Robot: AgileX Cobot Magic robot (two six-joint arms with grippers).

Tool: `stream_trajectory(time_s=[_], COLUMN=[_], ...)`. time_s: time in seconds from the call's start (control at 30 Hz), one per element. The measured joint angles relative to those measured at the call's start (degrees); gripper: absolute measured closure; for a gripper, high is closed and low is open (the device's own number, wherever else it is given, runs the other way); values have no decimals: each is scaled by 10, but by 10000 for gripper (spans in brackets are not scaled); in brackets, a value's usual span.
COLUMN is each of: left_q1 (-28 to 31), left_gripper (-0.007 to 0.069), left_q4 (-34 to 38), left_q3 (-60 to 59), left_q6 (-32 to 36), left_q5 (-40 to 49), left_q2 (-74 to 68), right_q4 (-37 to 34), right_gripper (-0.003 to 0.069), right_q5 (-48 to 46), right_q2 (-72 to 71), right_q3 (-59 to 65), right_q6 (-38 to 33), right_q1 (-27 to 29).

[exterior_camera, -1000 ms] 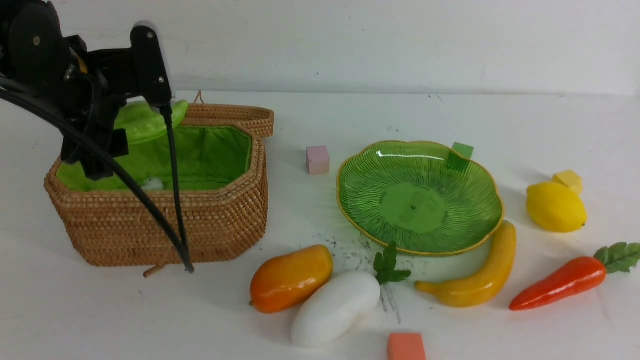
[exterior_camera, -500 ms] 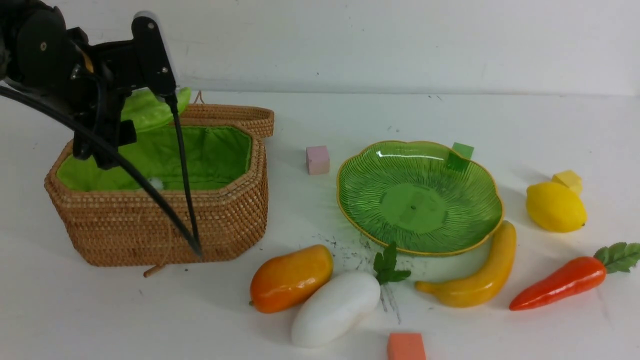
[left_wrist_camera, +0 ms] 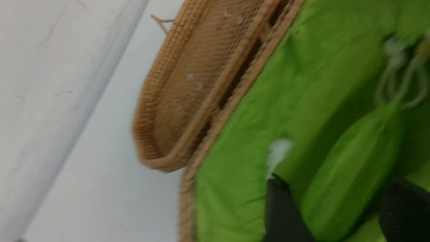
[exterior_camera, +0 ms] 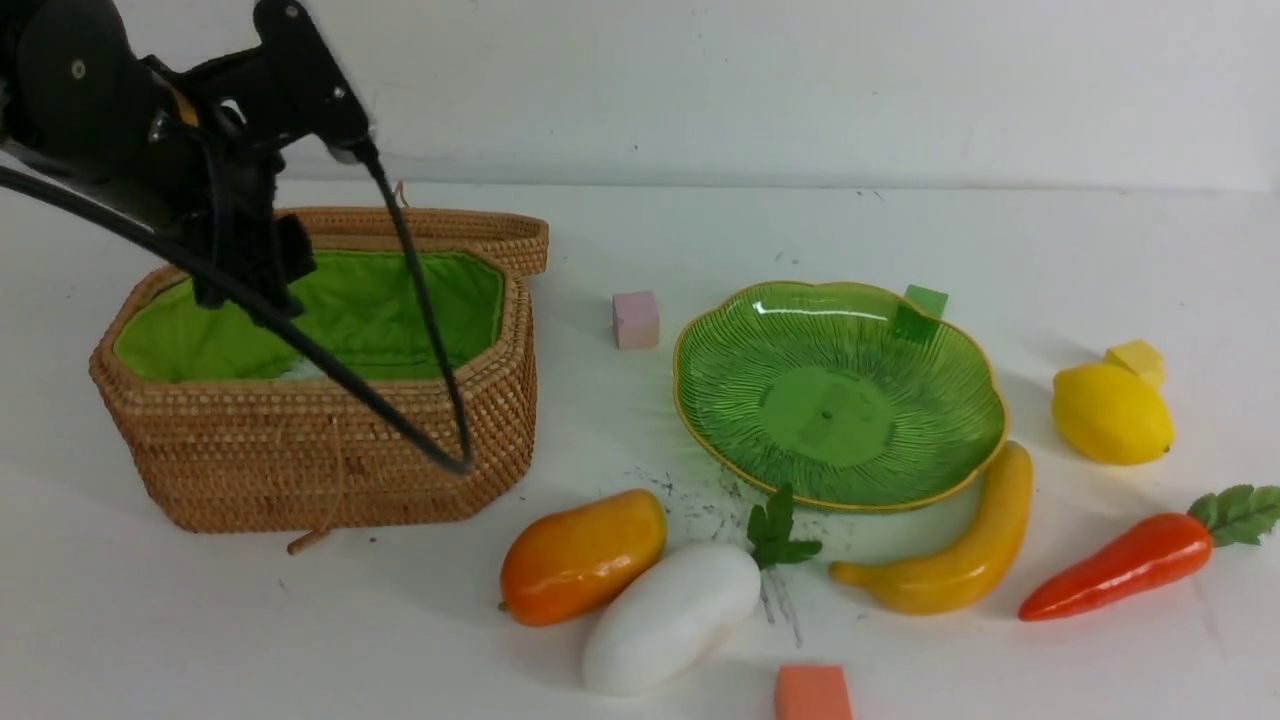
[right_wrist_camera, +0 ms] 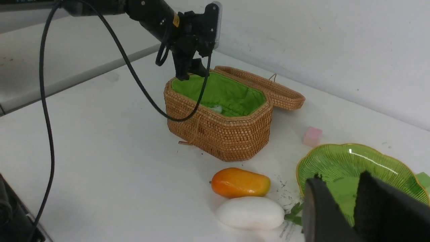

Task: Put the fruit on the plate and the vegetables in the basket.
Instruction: Take a daikon with your left arm and place it on the basket on the left.

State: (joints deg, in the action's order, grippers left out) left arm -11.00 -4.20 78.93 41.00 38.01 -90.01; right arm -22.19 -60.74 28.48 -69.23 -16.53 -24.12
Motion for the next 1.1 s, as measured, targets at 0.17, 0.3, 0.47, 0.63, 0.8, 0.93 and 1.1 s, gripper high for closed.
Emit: stream_trajectory(time_s=[0.17,0.3,0.47,0.63,0.8,0.93,1.1], left_q1=[-109,-213,-290,-331,-333,-333,-333], left_gripper=[616,638,621,431,218,165,174], left_q4=[81,97,87,82,47,42,80], left_q3=[0,1,1,1,1,1,1], left_q6=[-114,-217,-295,-299,-301,-301,-303], left_q5=[99,182,227,200,171,159,122], left_q2=[43,43,4,-67,-114,-125,-128], right_q4=[-6,-6,-7,-8,-8,-8,-8], right_gripper=[478,478,474,472,467,463,456], right_q5=[-33,-77,-112,-118,-118,-118,-118], right_q2=[0,0,0,0,0,0,0], right_q3=[0,0,0,0,0,0,0], right_q6=[29,43,45,45,46,46,46], right_q1=[0,0,0,0,0,0,0])
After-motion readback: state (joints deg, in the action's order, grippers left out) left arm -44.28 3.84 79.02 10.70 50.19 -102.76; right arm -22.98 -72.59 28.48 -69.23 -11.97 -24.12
